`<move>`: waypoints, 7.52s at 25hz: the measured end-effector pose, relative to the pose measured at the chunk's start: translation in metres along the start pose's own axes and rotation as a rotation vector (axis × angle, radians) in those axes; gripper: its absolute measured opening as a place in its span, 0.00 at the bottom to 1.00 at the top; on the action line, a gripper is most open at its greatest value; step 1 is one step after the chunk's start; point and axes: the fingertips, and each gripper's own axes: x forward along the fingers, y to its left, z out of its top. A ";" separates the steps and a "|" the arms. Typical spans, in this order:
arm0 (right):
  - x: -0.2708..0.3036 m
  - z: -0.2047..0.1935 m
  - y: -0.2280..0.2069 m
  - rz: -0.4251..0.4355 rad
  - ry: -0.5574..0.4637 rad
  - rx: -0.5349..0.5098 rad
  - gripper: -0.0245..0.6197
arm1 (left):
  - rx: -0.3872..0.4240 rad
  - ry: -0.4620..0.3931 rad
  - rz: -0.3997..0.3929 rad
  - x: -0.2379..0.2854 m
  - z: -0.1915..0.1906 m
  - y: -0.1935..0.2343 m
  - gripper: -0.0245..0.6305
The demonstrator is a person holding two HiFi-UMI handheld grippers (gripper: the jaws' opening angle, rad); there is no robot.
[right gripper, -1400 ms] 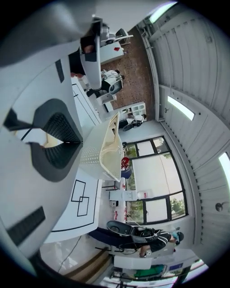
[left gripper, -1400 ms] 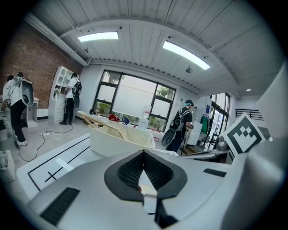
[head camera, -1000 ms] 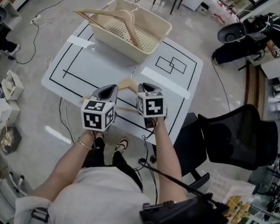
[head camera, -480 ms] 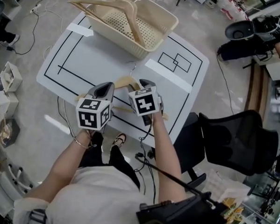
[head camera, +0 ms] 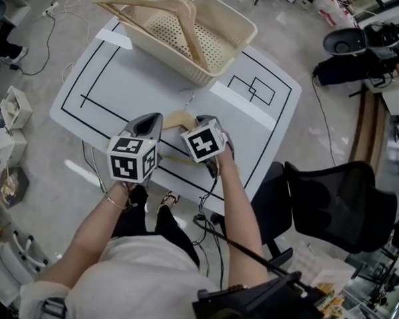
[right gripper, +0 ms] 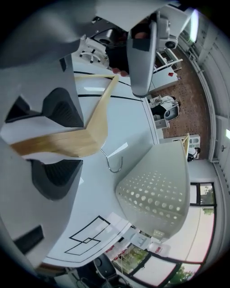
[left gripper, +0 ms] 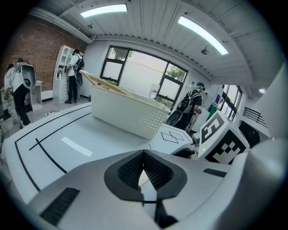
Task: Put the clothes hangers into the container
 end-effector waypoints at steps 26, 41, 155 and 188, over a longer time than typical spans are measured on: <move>-0.021 -0.002 0.003 -0.097 -0.102 0.166 0.33 | 0.053 0.043 -0.014 -0.020 -0.005 -0.006 0.04; -0.103 0.038 0.033 -0.174 -0.294 0.201 0.33 | 0.093 -0.061 0.034 -0.095 0.025 -0.017 0.04; -0.123 0.333 -0.114 -0.136 -0.784 0.490 0.24 | 0.108 -0.126 -0.010 0.029 0.230 0.102 0.04; -0.202 0.079 0.050 -0.531 -0.790 0.658 0.06 | 0.232 -0.143 -0.302 -0.092 0.114 -0.034 0.04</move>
